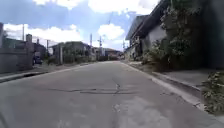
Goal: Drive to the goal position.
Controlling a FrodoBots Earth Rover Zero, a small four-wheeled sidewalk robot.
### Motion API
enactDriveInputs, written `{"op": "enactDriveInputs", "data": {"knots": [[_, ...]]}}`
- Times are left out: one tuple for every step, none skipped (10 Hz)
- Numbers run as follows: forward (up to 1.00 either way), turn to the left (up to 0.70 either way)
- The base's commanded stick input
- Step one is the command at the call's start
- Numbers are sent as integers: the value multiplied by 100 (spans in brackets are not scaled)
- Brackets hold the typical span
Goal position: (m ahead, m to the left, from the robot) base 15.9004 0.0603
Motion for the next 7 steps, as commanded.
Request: {"op": "enactDriveInputs", "data": {"knots": [[85, 0], [85, -1], [85, -8], [85, -15], [85, -24], [85, -34], [85, -34]]}}
